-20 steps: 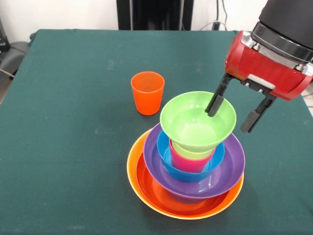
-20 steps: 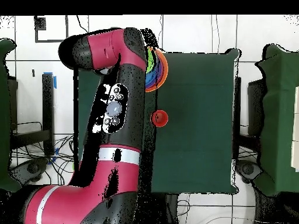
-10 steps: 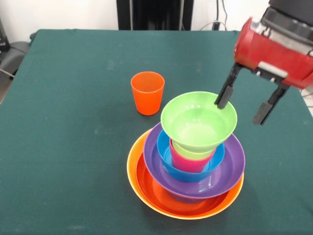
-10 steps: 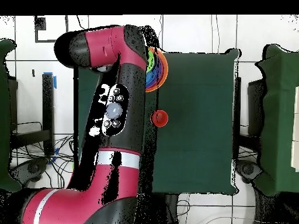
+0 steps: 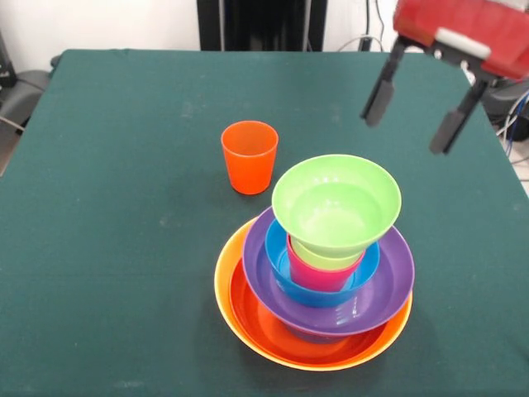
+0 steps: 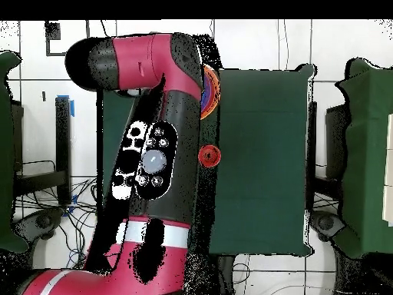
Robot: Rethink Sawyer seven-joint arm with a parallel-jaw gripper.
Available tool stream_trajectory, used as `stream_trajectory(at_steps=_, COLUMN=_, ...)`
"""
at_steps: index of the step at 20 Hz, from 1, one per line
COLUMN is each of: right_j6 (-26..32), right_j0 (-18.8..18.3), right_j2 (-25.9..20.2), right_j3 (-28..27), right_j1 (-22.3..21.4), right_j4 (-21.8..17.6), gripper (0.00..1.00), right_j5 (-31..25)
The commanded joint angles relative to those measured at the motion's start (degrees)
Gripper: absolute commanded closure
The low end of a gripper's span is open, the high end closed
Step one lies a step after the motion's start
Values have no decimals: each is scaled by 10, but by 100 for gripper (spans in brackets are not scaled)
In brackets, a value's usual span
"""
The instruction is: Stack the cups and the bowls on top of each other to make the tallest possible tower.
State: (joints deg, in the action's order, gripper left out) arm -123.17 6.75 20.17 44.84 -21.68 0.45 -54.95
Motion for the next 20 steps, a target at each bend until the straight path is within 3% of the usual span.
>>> stream_trajectory(at_steps=1, right_j6=15, right_j0=-20, right_j2=-59, right_j3=154, right_j1=-50, right_j4=3, gripper=0, right_j5=5)
stream_trajectory(at_steps=8, right_j6=24, right_j0=-28, right_j2=-67, right_j3=232, right_j1=-87, right_j4=-2, gripper=0, right_j5=36)
stream_trajectory(at_steps=20, right_j6=72, right_j0=-82, right_j2=-103, right_j3=337, right_j1=-117, right_j4=-25, gripper=0, right_j5=131)
